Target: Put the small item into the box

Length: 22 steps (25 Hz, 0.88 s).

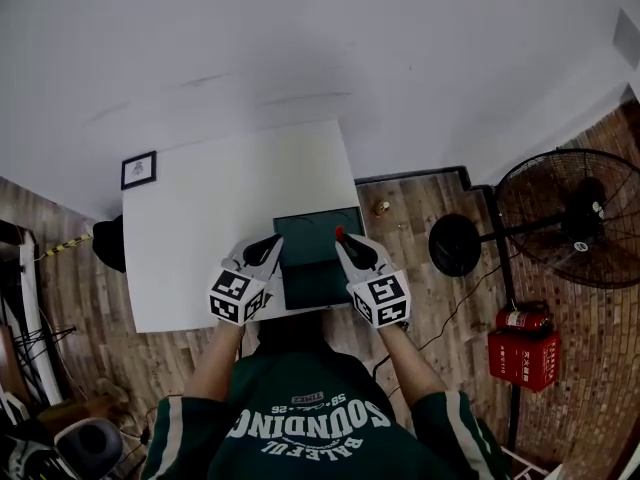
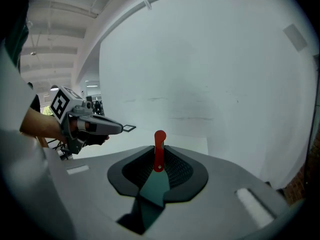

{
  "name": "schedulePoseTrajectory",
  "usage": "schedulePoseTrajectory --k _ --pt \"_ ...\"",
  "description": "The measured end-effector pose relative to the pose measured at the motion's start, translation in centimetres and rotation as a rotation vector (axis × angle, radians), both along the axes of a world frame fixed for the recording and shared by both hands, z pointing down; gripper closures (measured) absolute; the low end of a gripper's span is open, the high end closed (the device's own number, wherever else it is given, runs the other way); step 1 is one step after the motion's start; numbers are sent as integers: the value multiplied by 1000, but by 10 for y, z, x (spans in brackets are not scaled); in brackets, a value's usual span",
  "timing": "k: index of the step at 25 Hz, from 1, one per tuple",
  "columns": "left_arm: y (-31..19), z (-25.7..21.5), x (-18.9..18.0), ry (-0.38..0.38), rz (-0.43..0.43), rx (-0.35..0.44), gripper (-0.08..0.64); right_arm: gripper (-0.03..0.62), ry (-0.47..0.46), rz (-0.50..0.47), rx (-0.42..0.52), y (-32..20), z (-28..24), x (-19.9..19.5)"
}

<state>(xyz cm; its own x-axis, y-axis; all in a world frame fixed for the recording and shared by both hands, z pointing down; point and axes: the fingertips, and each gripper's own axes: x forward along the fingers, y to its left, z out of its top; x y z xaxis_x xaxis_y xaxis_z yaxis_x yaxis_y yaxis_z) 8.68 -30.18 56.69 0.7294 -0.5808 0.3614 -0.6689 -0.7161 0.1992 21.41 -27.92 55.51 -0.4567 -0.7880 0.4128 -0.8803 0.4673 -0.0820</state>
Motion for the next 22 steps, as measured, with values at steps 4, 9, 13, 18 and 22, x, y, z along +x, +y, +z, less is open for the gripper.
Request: schedulePoseTrajectory --k 4,9,13,18,22 --pt "-1 10 -7 -4 -1 -26 509 535 63 -55 -38 6 24 -10" --pt "3 22 -19 -6 -10 -58 509 535 142 -142 -117 28 70 -23" --pt "6 29 -30 -7 -23 -75 509 535 232 -247 -184 50 109 -32" --pt "13 32 -43 -9 -47 -84 509 535 319 -355 -271 73 152 -39" --pt "18 34 -53 -13 -69 -91 509 535 384 -444 -336 80 177 -45"
